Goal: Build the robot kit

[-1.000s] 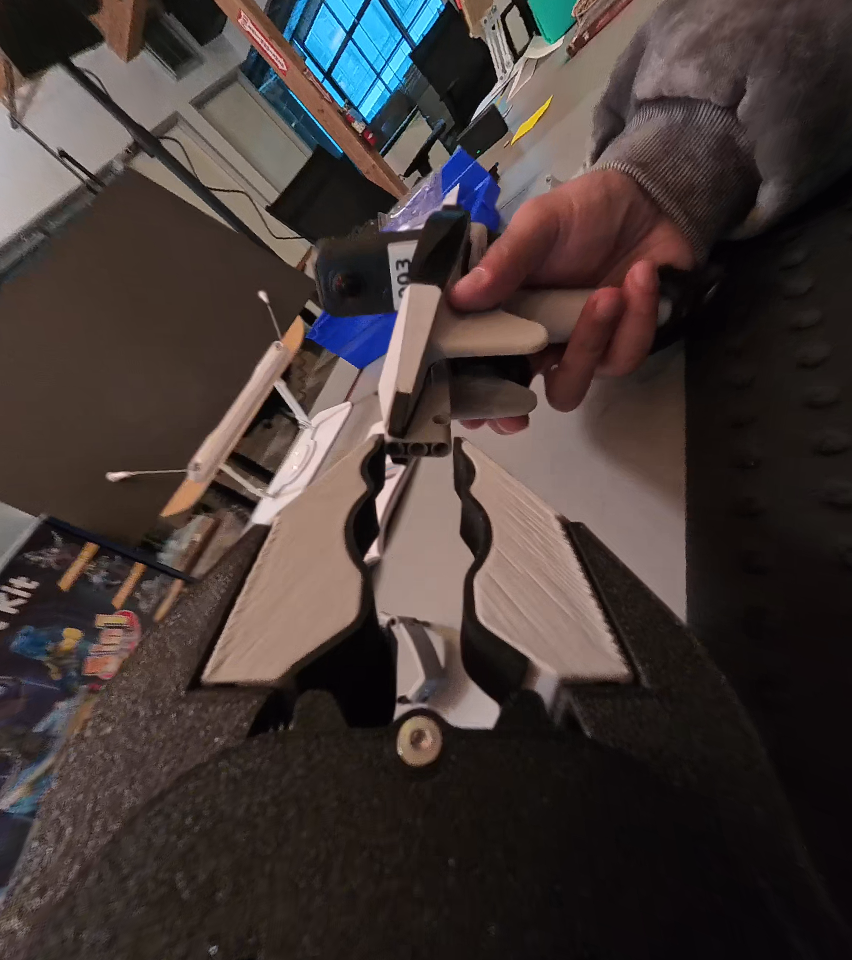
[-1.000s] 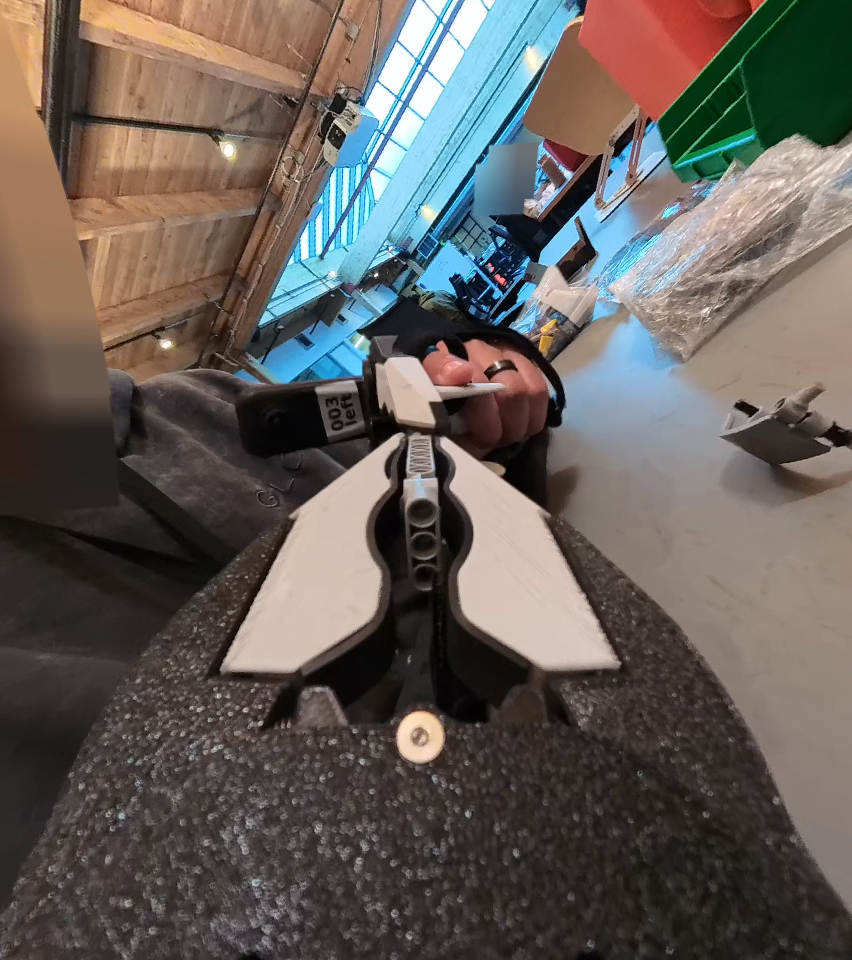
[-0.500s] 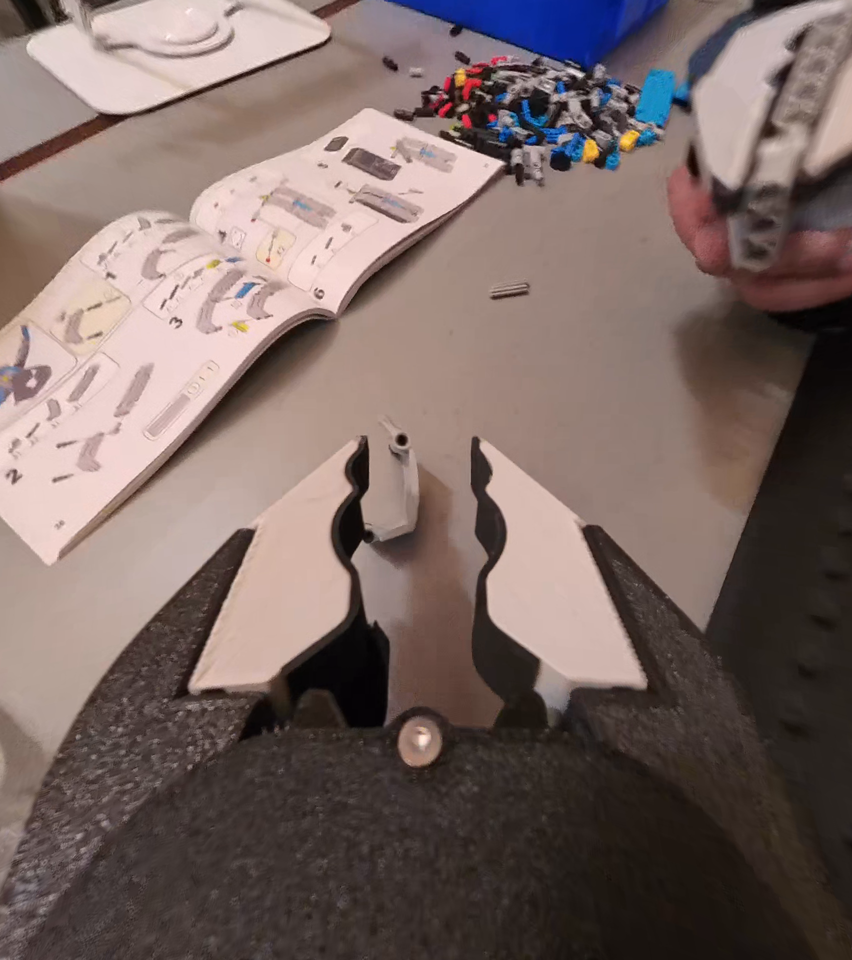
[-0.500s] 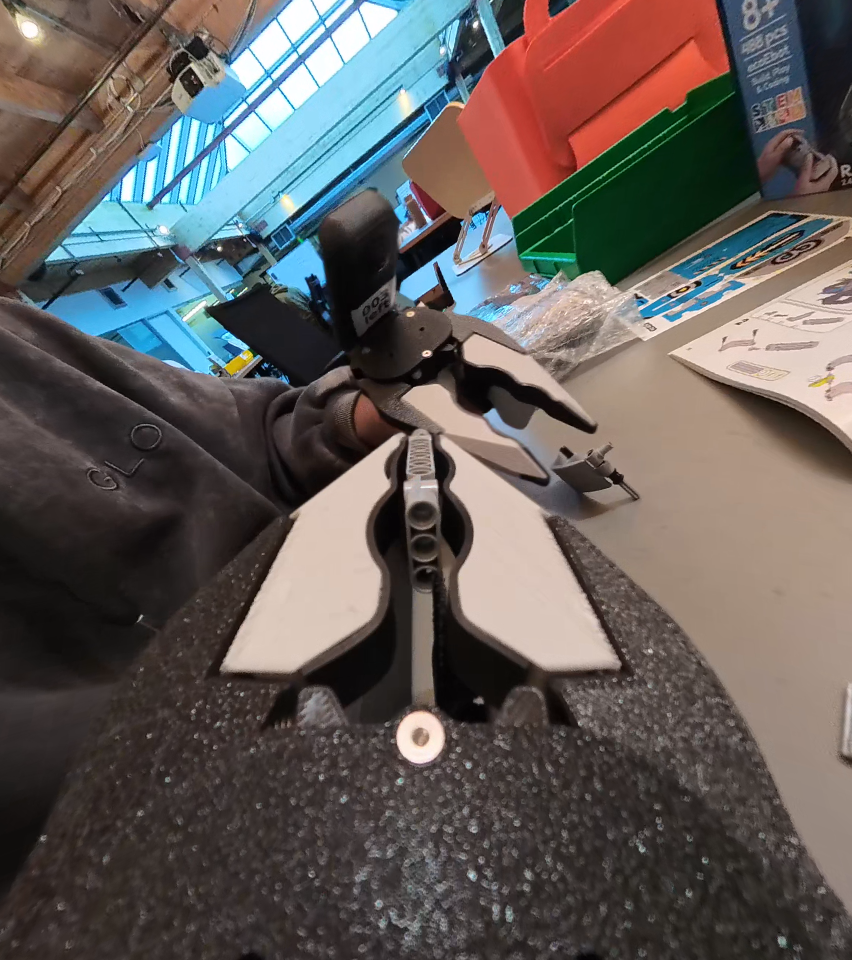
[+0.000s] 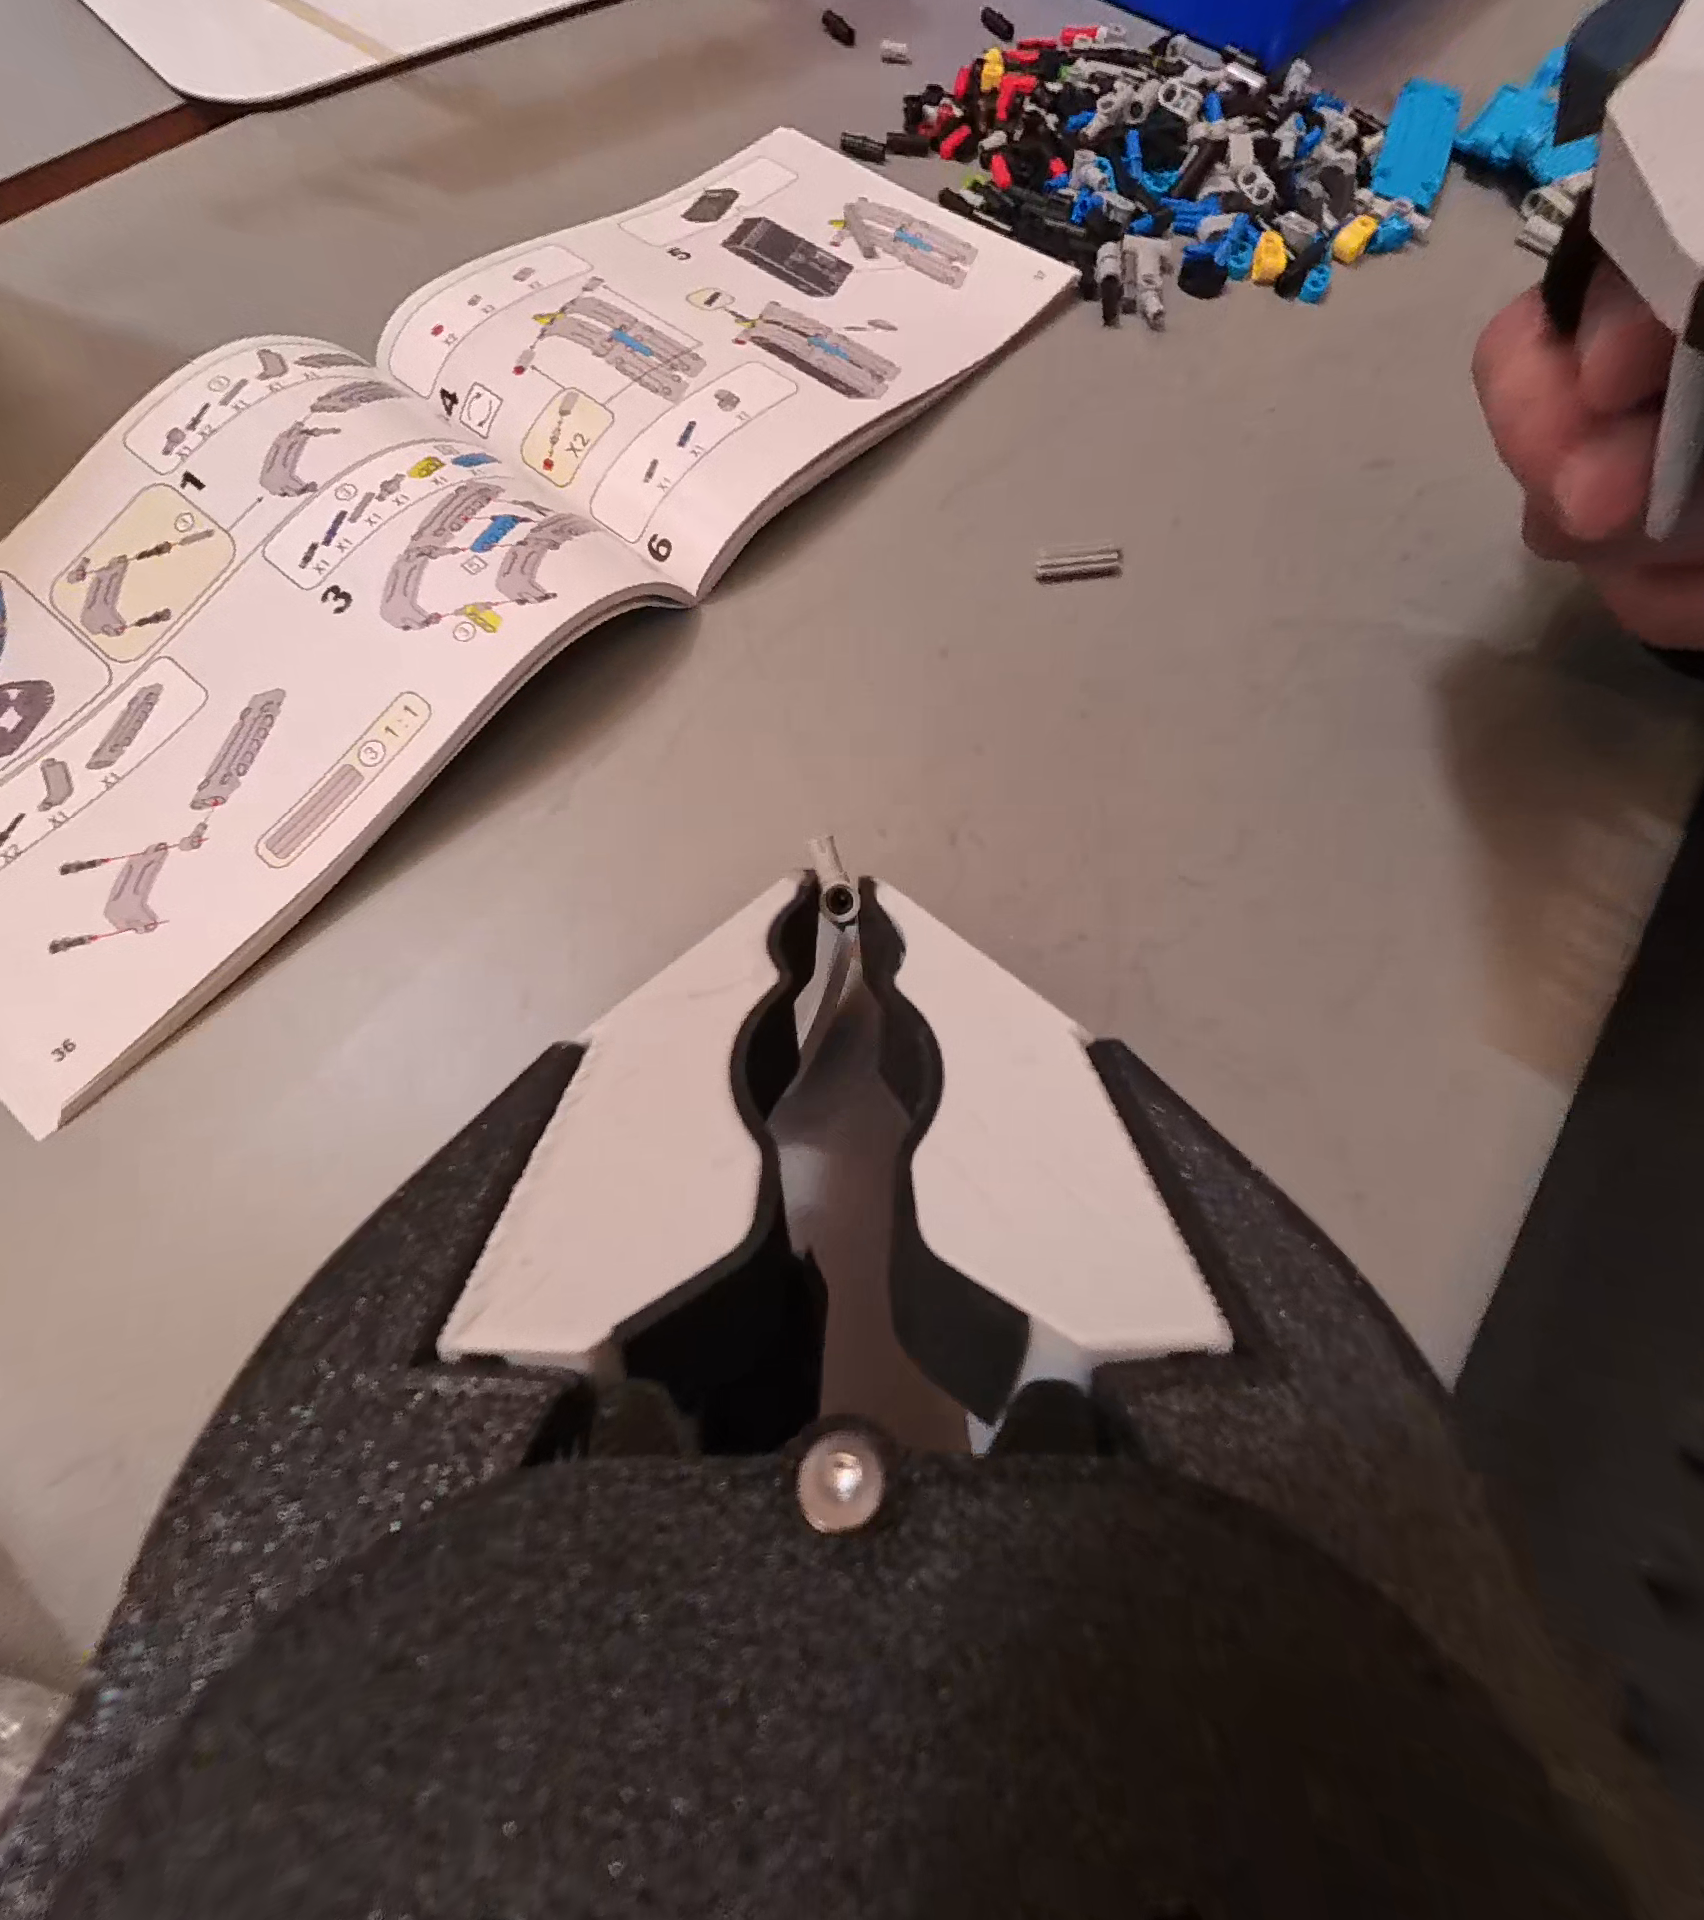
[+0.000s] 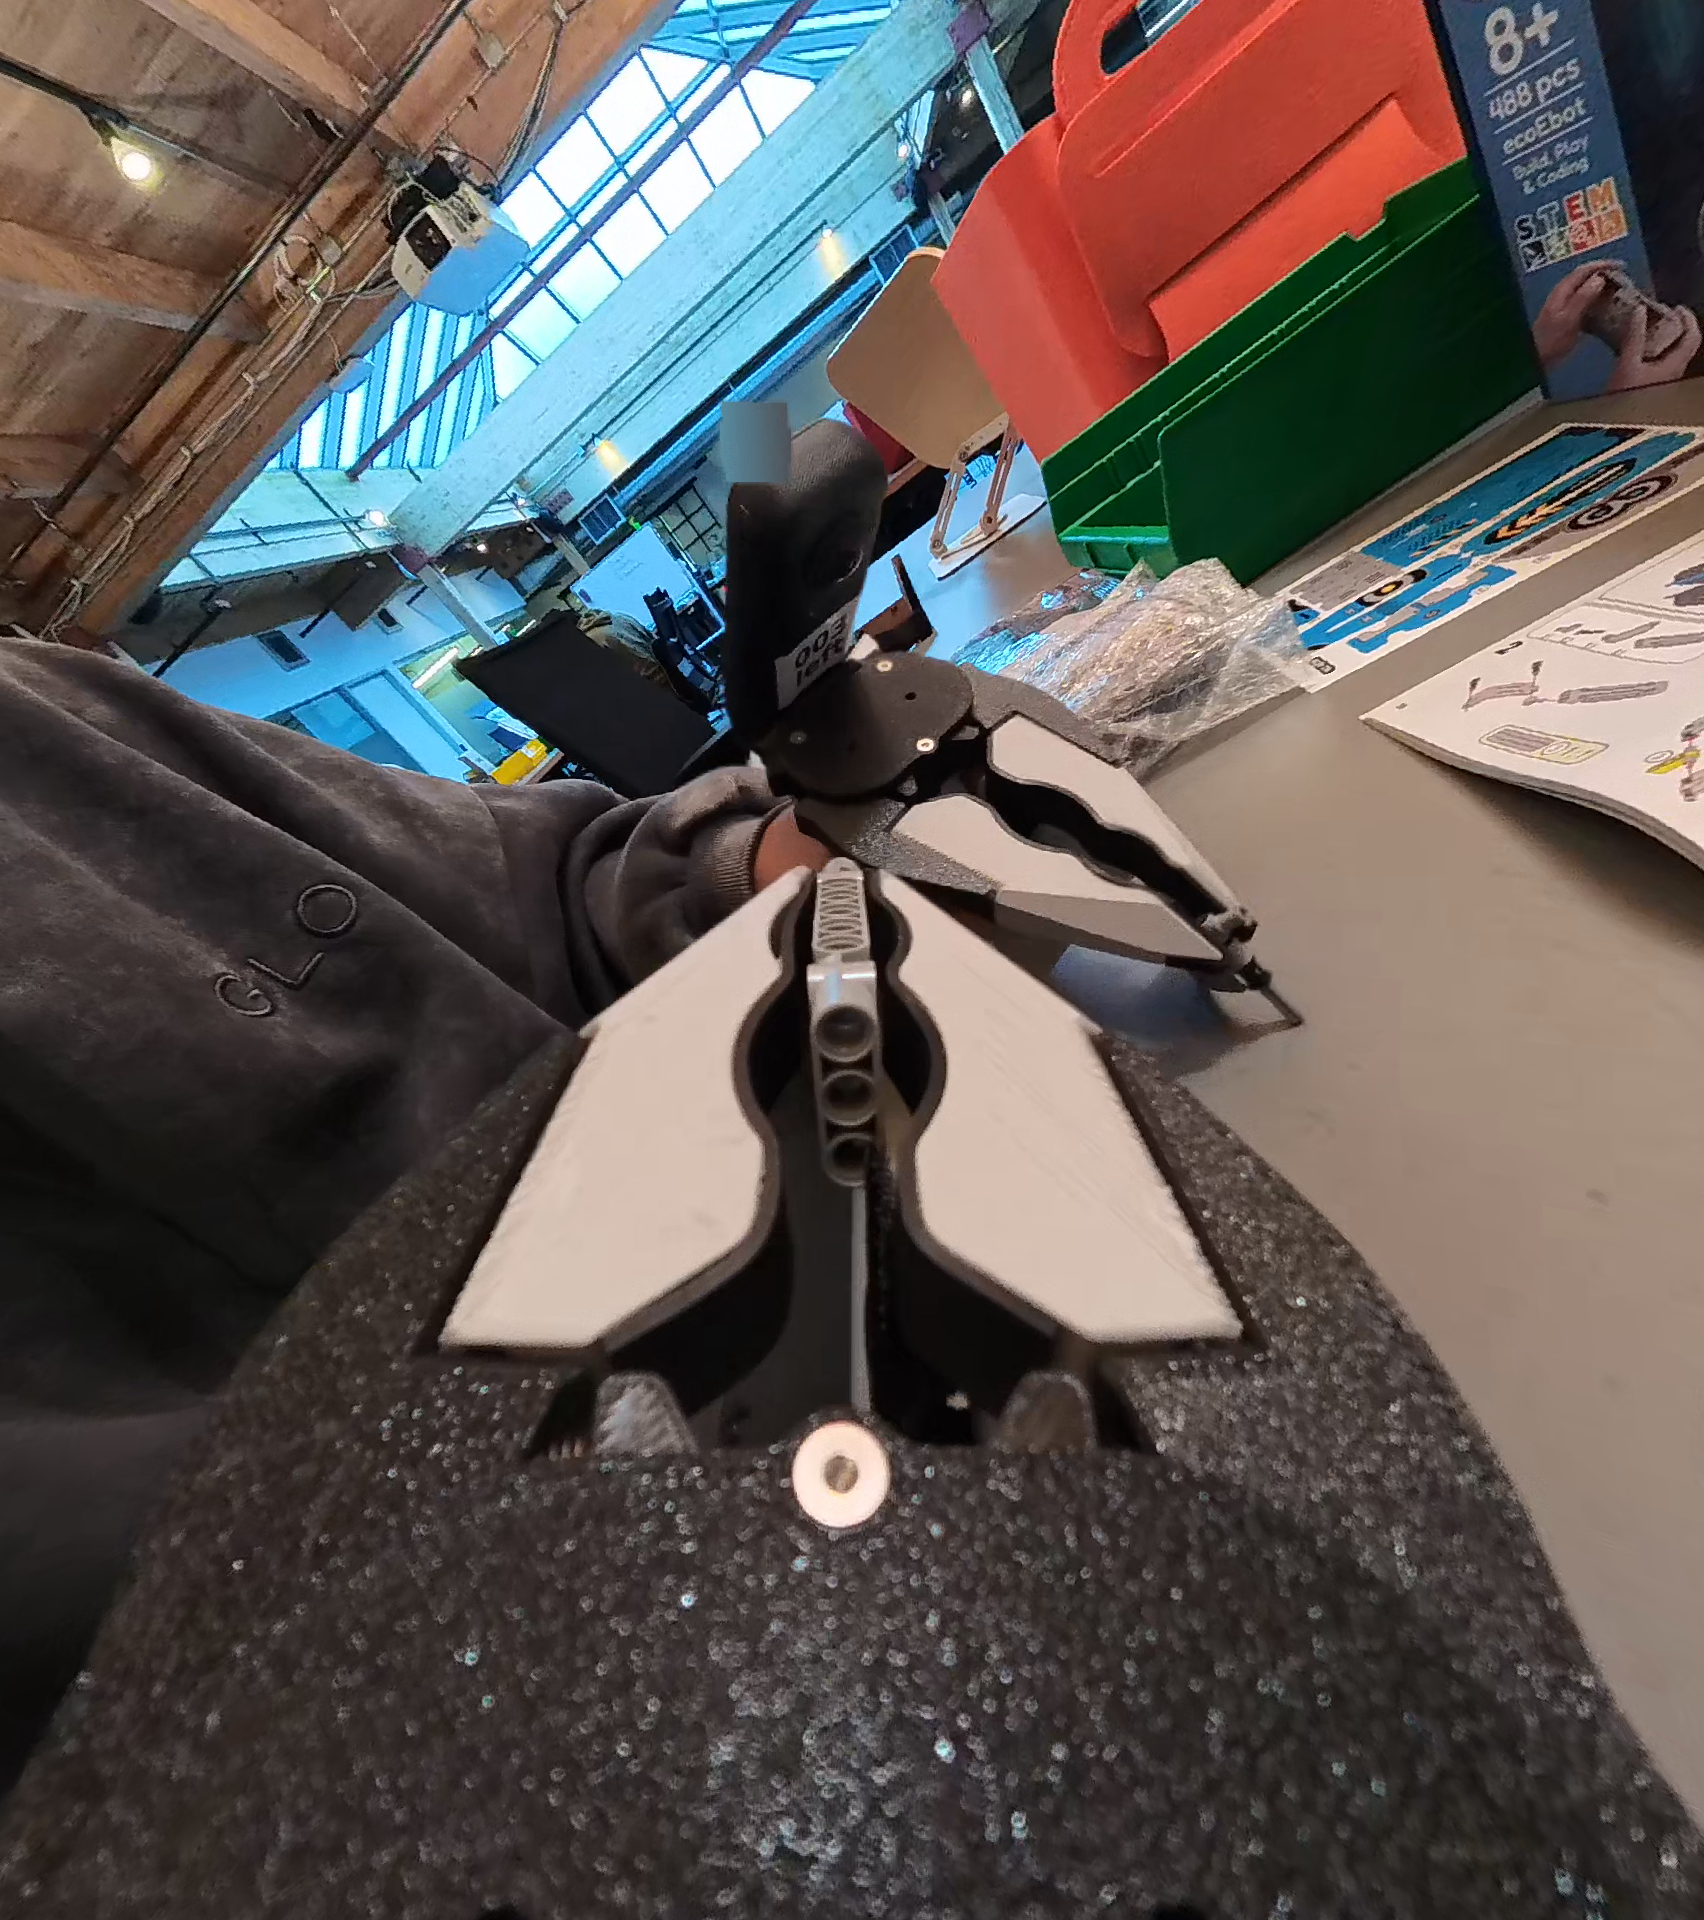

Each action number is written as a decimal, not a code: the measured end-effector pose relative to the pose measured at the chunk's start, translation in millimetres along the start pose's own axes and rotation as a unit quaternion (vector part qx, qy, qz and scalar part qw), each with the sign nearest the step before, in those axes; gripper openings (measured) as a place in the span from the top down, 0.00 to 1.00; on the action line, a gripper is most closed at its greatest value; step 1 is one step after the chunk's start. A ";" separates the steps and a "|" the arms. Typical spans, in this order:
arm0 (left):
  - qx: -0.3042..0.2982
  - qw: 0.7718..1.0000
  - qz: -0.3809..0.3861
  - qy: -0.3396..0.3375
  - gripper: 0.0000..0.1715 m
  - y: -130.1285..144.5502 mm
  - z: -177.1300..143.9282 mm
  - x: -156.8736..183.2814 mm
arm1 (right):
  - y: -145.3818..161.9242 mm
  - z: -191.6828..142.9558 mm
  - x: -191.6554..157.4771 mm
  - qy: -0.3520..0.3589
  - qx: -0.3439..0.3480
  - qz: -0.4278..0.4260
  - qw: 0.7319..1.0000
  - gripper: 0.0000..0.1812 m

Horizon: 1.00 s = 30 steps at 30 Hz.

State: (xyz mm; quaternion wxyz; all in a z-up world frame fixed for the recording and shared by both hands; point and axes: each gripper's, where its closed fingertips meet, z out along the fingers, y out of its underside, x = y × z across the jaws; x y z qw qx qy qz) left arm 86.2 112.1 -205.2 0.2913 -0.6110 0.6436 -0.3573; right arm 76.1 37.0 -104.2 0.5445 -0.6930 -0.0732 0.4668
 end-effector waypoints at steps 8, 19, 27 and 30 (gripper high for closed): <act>0.082 0.982 0.115 0.128 0.97 -23.3 -22.4 63.2 | 13.4 9.9 25.7 0.038 -0.113 -0.092 0.989 0.97; 0.097 0.968 0.200 0.117 0.97 -19.5 -27.3 78.9 | 44.2 9.6 29.1 0.002 -0.181 -0.049 0.982 0.97; 0.083 0.969 0.207 0.105 0.97 -14.9 -24.1 76.8 | 47.7 13.4 33.2 0.003 -0.180 -0.016 0.984 0.97; 0.062 0.966 0.235 0.090 0.97 -7.4 -19.3 76.5 | 55.7 12.3 37.3 0.015 -0.208 -0.022 0.978 0.97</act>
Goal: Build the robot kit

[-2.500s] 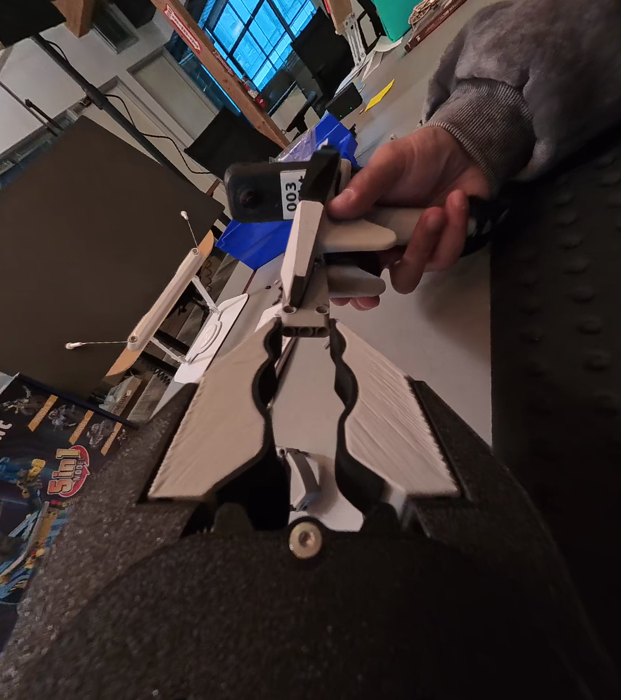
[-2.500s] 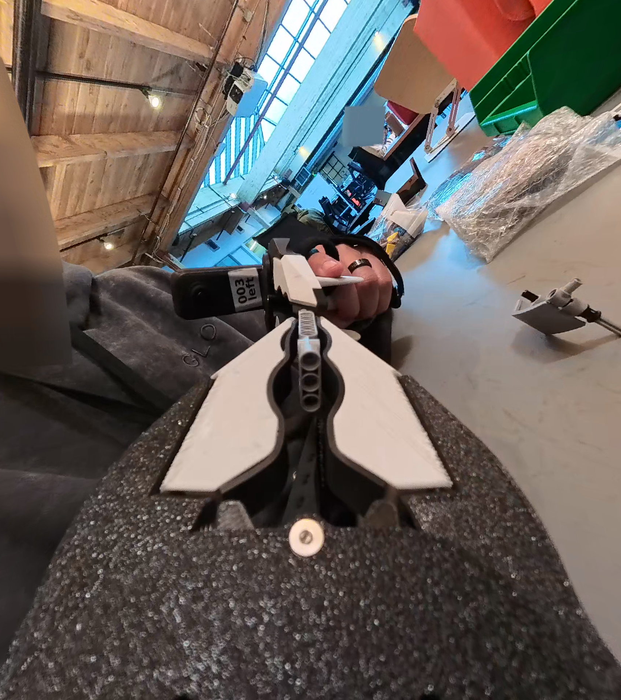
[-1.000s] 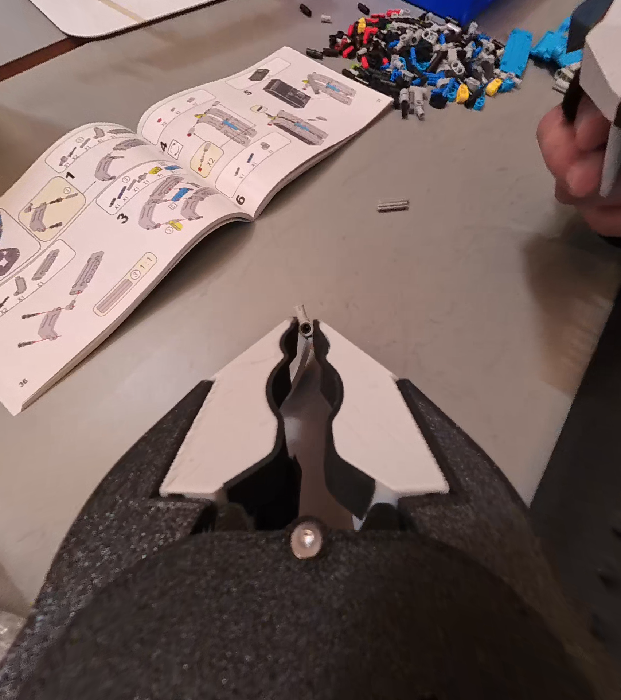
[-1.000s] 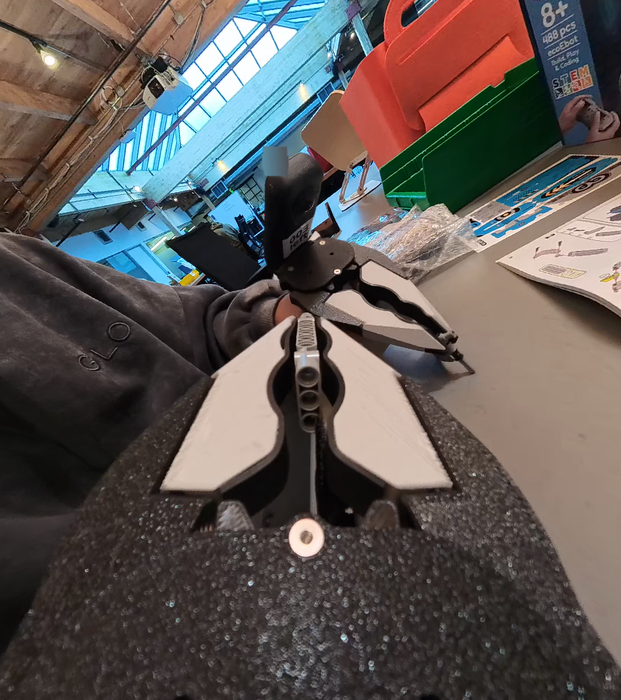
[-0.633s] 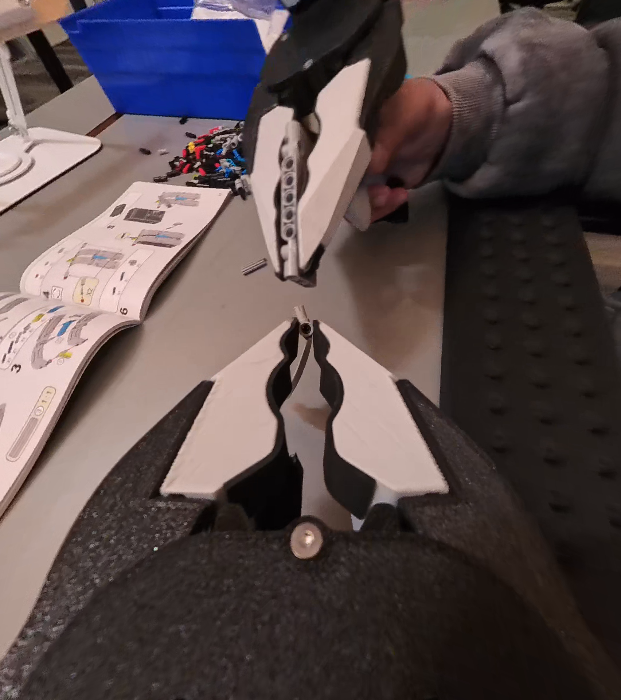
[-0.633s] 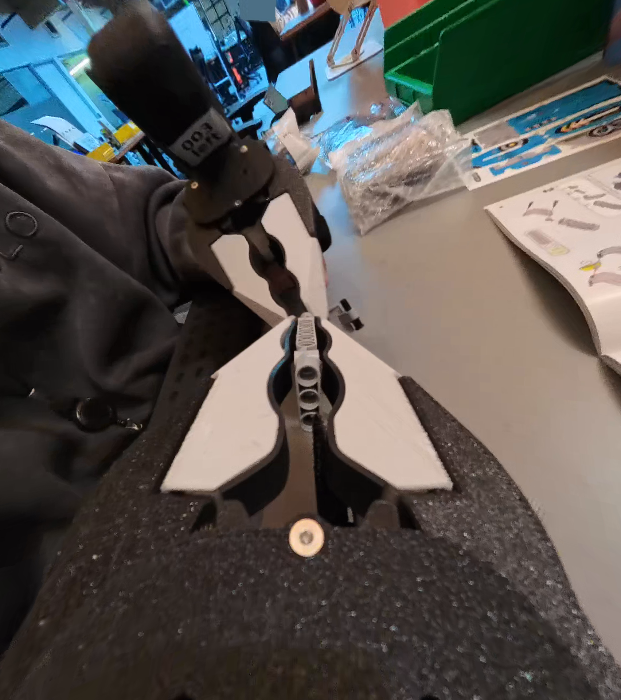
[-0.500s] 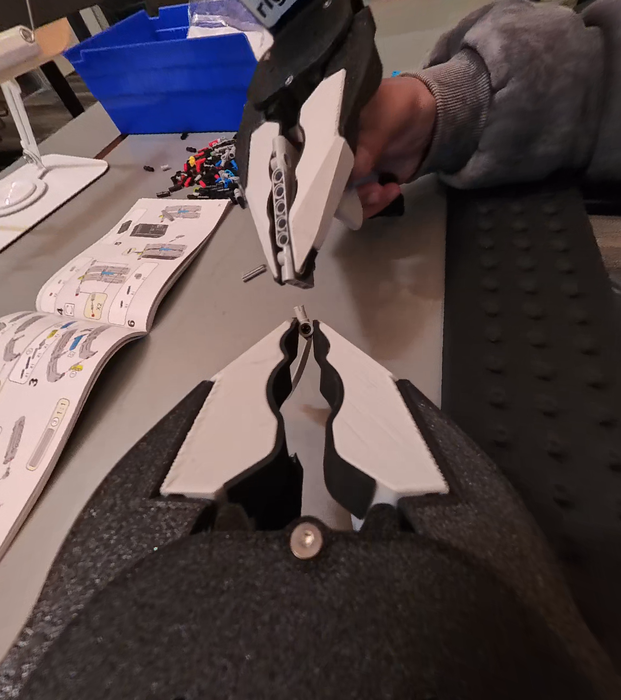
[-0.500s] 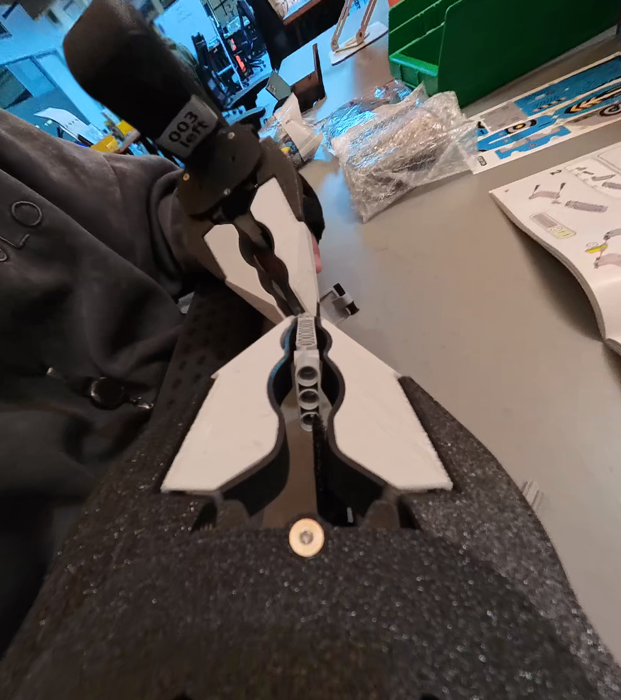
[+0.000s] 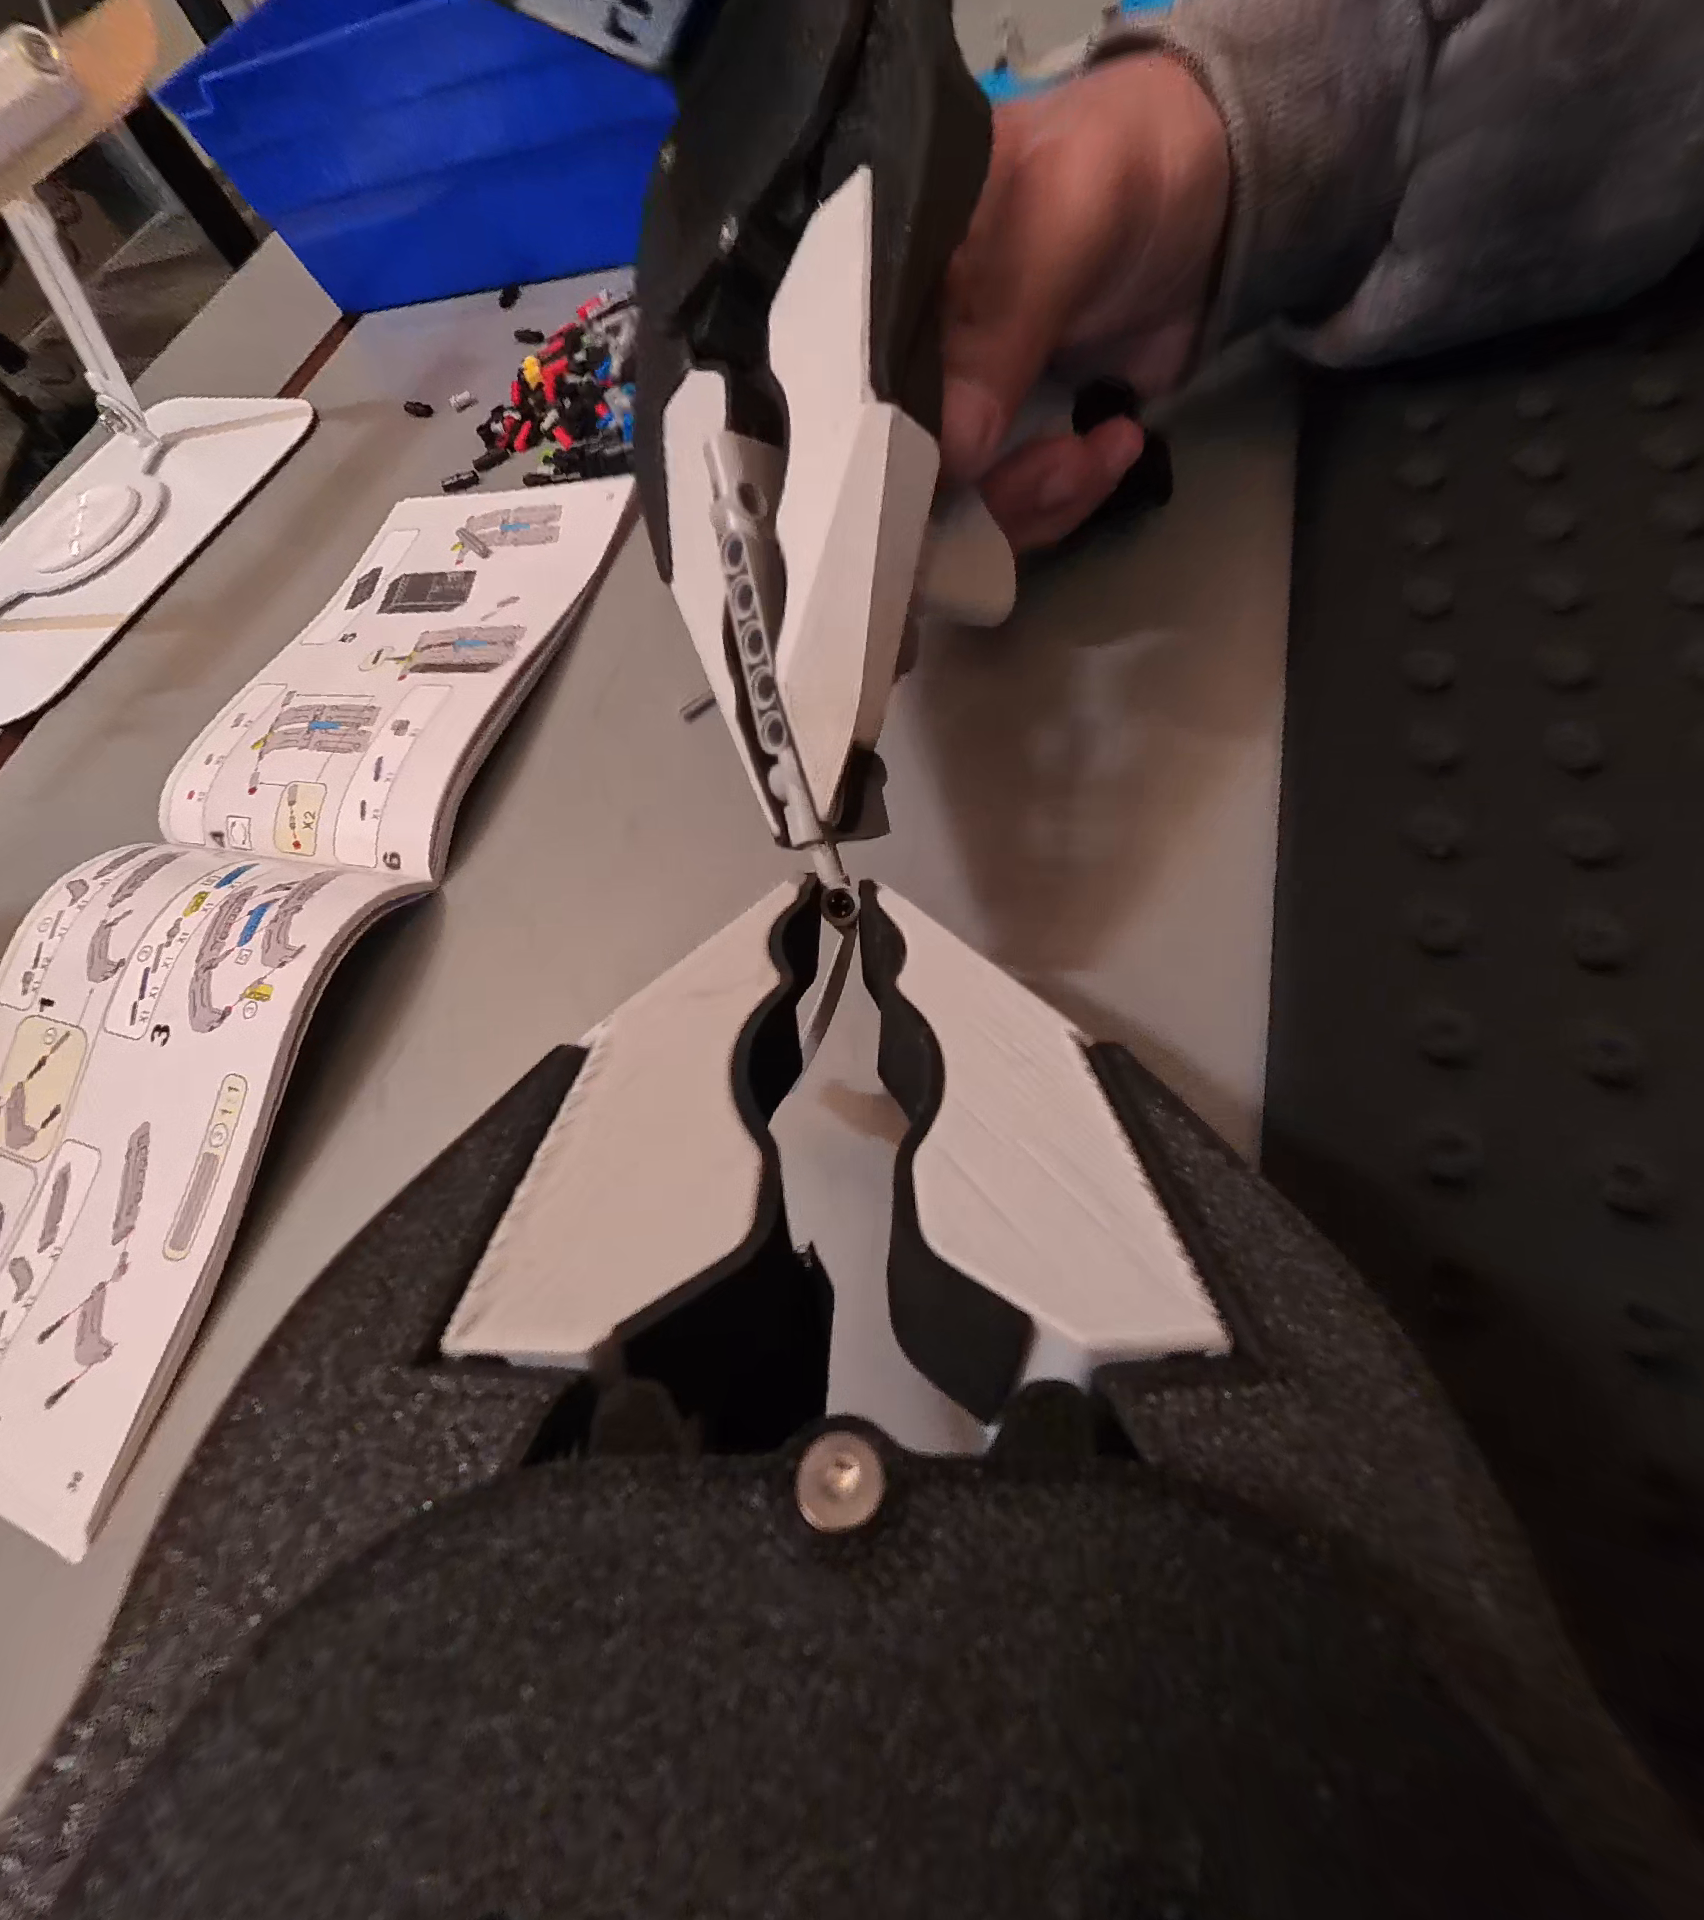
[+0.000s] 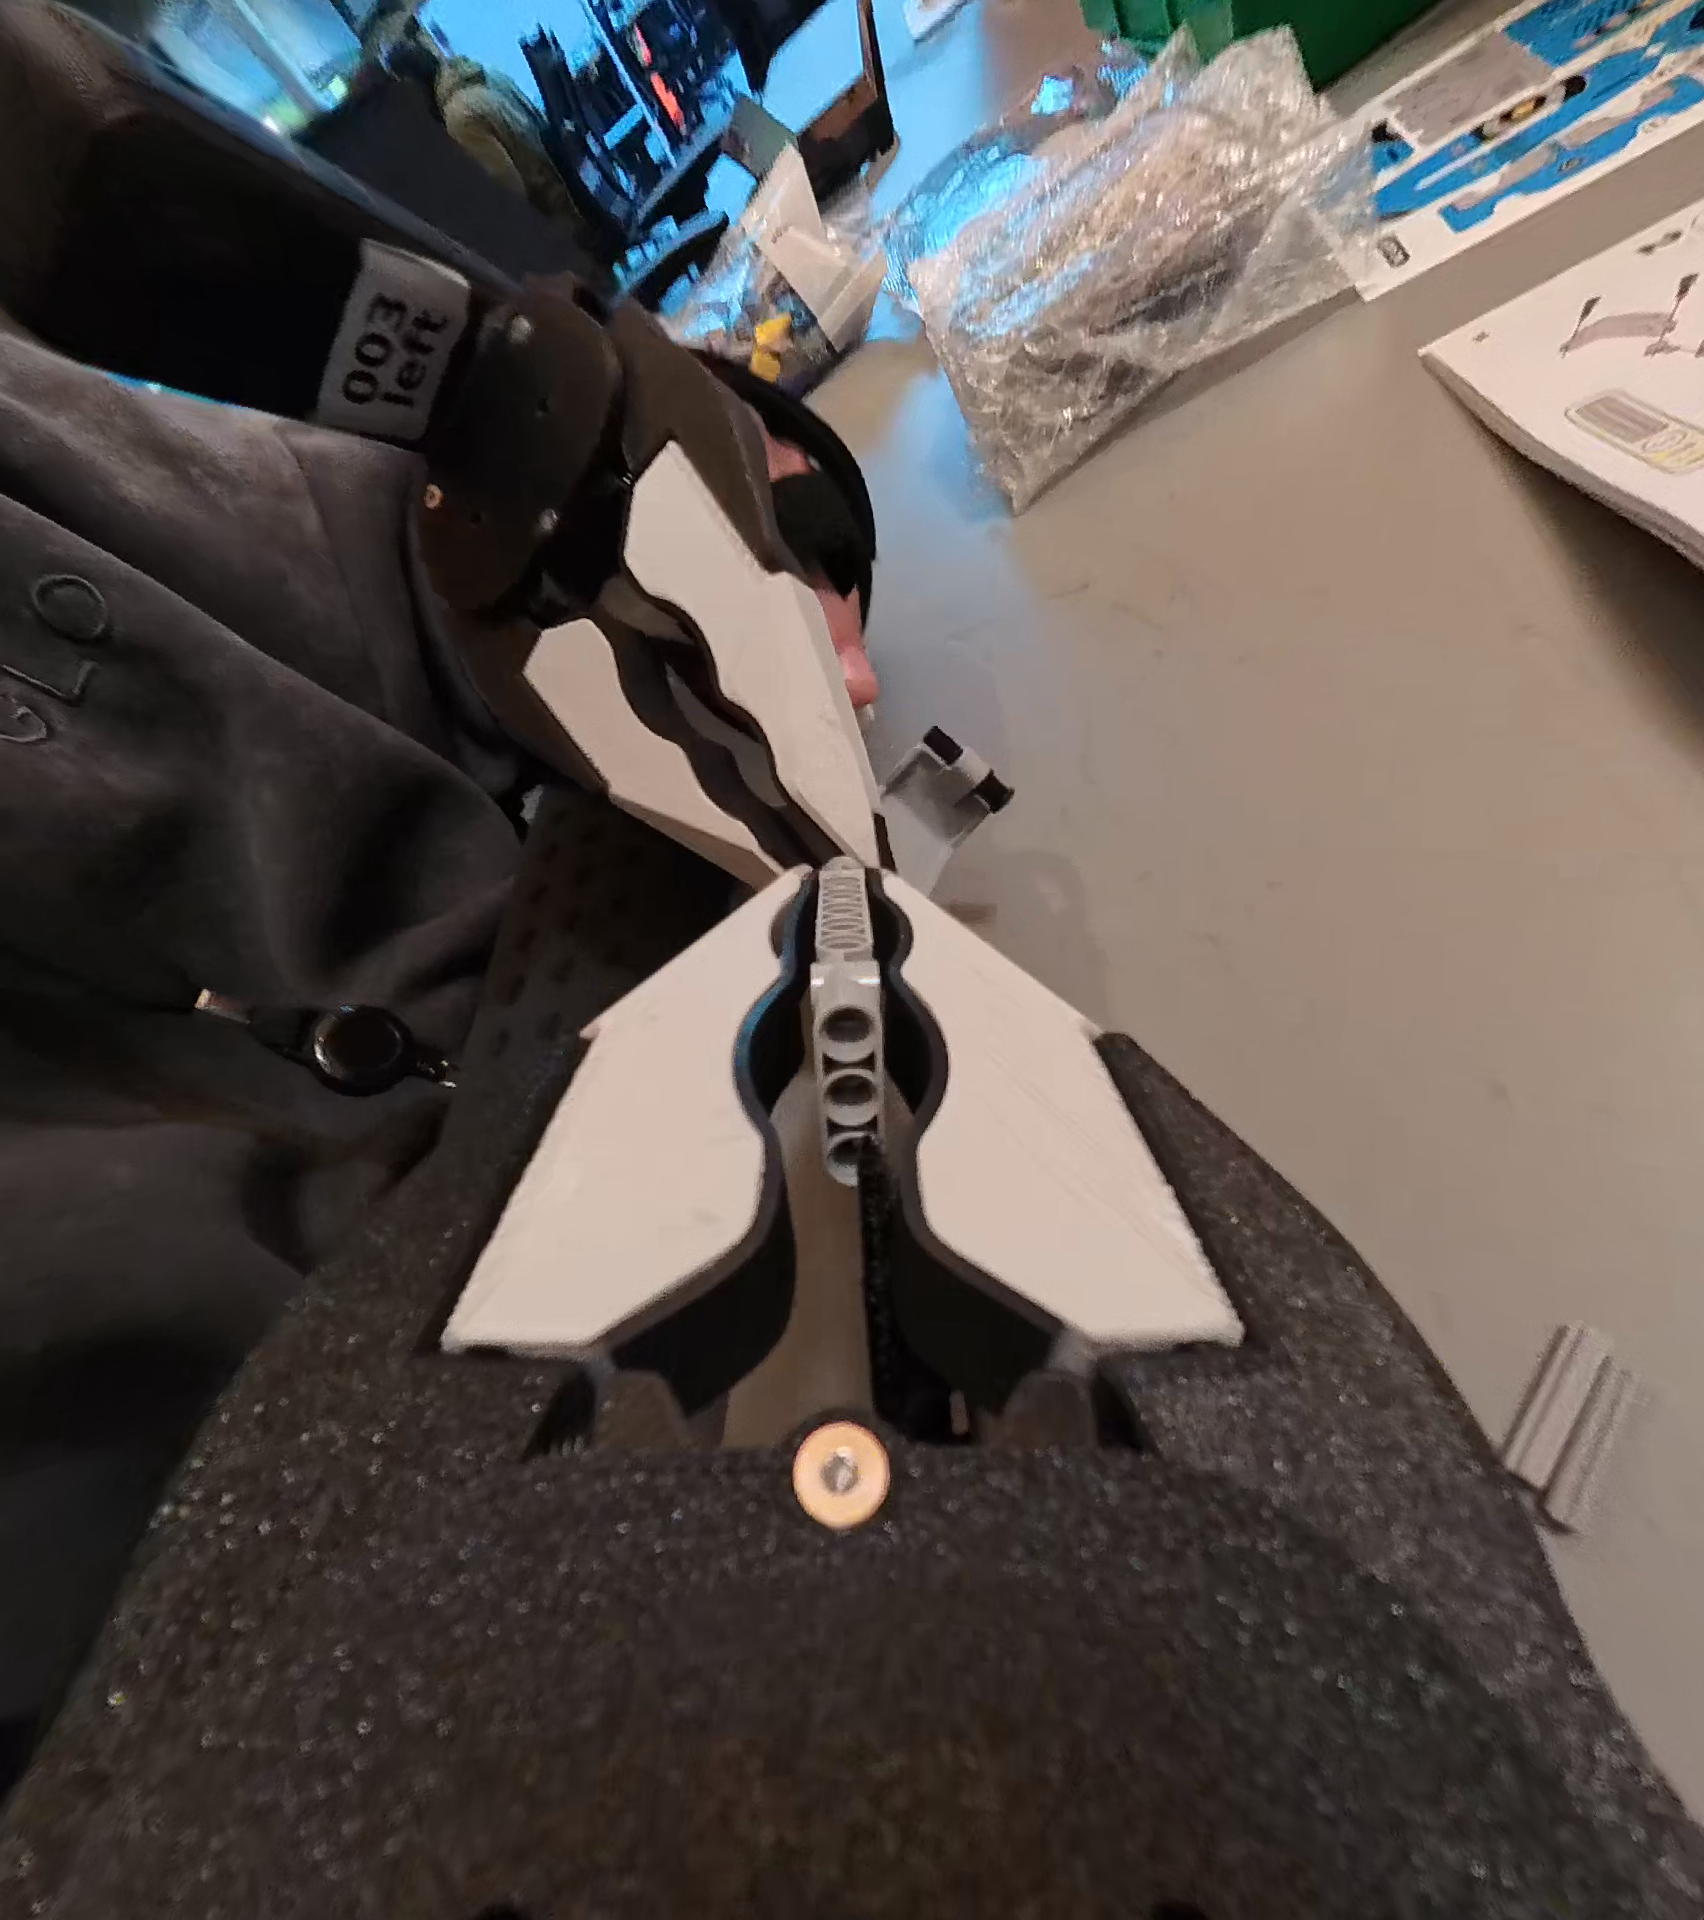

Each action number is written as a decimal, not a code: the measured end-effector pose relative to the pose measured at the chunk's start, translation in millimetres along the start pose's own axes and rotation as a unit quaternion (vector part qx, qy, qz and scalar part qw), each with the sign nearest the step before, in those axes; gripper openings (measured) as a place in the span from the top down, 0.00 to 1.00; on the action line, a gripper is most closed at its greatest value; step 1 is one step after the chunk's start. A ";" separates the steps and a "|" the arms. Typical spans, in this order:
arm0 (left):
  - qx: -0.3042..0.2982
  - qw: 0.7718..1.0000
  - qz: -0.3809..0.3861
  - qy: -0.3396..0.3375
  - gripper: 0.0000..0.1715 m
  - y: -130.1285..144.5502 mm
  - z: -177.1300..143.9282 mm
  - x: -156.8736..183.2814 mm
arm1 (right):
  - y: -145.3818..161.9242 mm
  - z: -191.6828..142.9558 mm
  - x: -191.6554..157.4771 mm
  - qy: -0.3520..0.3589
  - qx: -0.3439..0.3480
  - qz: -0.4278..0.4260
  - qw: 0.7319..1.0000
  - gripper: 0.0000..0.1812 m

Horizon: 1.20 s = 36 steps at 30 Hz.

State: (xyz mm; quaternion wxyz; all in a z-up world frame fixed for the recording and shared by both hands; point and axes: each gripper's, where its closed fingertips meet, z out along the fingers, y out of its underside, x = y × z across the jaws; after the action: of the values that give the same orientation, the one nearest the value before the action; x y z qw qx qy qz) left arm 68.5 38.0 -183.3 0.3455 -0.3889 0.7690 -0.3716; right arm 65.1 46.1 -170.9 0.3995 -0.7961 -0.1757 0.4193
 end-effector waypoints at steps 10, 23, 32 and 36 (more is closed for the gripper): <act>-0.024 0.992 0.097 -0.074 0.98 1.3 -0.4 -3.9 | 2.6 1.4 0.7 0.005 -0.003 0.011 1.000 0.97; -0.017 1.000 0.018 0.014 0.98 7.0 2.3 9.8 | 15.1 5.6 -0.5 0.083 -0.059 -0.151 0.983 0.97; 0.000 0.997 0.029 0.072 0.98 2.5 1.0 30.5 | 29.4 6.7 -16.7 0.004 -0.080 -0.129 0.988 0.97; 0.012 0.997 0.026 0.071 0.98 -2.1 -0.9 30.4 | 27.0 5.0 -19.7 -0.015 -0.065 -0.113 0.991 0.97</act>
State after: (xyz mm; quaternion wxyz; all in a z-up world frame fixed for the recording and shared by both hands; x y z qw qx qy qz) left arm 54.5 11.4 -188.5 0.3040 -0.3372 0.7971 -0.3981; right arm 48.0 19.7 -183.3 0.3895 -0.7886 -0.2977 0.3713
